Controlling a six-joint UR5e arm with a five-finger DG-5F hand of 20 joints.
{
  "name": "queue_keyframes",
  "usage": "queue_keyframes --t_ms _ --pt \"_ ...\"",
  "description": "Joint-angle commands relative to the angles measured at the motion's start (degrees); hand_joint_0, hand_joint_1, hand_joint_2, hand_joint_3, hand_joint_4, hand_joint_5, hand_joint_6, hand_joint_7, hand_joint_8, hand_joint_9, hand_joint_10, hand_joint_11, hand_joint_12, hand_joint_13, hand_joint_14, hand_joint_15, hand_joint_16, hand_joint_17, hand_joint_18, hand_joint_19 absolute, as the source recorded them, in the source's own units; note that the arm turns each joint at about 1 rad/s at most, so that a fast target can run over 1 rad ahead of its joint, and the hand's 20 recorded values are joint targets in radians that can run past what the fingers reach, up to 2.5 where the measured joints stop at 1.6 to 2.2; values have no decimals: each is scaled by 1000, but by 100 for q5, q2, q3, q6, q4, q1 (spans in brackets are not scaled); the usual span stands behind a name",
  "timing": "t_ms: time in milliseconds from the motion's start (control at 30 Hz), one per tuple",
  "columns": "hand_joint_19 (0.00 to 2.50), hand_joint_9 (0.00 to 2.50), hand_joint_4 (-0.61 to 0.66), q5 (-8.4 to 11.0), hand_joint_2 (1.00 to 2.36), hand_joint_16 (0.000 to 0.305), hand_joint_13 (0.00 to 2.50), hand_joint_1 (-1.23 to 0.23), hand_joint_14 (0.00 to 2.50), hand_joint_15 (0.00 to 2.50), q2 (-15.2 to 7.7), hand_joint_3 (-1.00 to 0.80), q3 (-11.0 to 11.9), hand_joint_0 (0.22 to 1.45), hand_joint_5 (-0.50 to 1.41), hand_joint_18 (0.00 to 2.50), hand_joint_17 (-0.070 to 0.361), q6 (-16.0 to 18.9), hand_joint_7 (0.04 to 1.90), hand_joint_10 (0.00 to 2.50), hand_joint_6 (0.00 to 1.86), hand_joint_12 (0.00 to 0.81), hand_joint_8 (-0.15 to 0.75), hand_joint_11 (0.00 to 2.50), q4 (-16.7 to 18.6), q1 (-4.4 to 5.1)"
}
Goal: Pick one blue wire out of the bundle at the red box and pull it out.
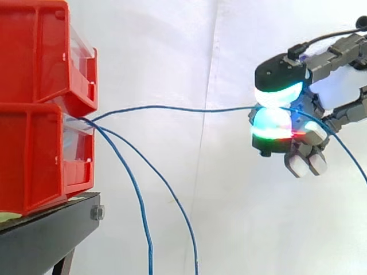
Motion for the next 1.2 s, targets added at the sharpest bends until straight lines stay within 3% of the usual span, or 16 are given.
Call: queue_keyframes --t_ms 0,67,667,700,833,867,1033,1167 --pt "547 1180 208 49 1017 58 907 -730 12 421 -6 -47 4 607 -116 903 131 -172 1047 14 921 466 429 784 -66 -19" --pt "545 1176 210 102 1017 58 906 -730 12 428 -6 -43 -5 606 -116 901 131 -224 1043 15 921 467 428 783 -48 -54" --pt "549 1168 210 120 1017 58 897 -726 12 426 -15 -45 -93 607 -117 896 130 -268 1040 15 924 467 426 779 66 -45" --pt "547 1167 208 111 1017 58 897 -726 14 422 -6 -44 -339 607 -117 896 130 -224 1042 15 924 466 428 785 162 -45" --pt "541 1167 207 111 1018 58 898 -725 12 423 -6 -41 -647 607 -118 897 131 -198 1037 12 925 466 431 784 655 -10" --pt "540 1168 207 102 1017 58 897 -724 12 429 -6 -45 -743 608 -118 896 130 -172 1037 12 925 467 427 782 1402 -1" --pt "540 1163 206 58 1018 58 895 -723 12 423 12 -41 -717 607 -118 895 130 -172 1035 12 926 466 428 785 1560 -28" --pt "537 1164 207 -56 1017 58 895 -721 12 426 12 -41 -726 607 -117 894 131 -145 1033 14 926 466 426 776 1349 -54"
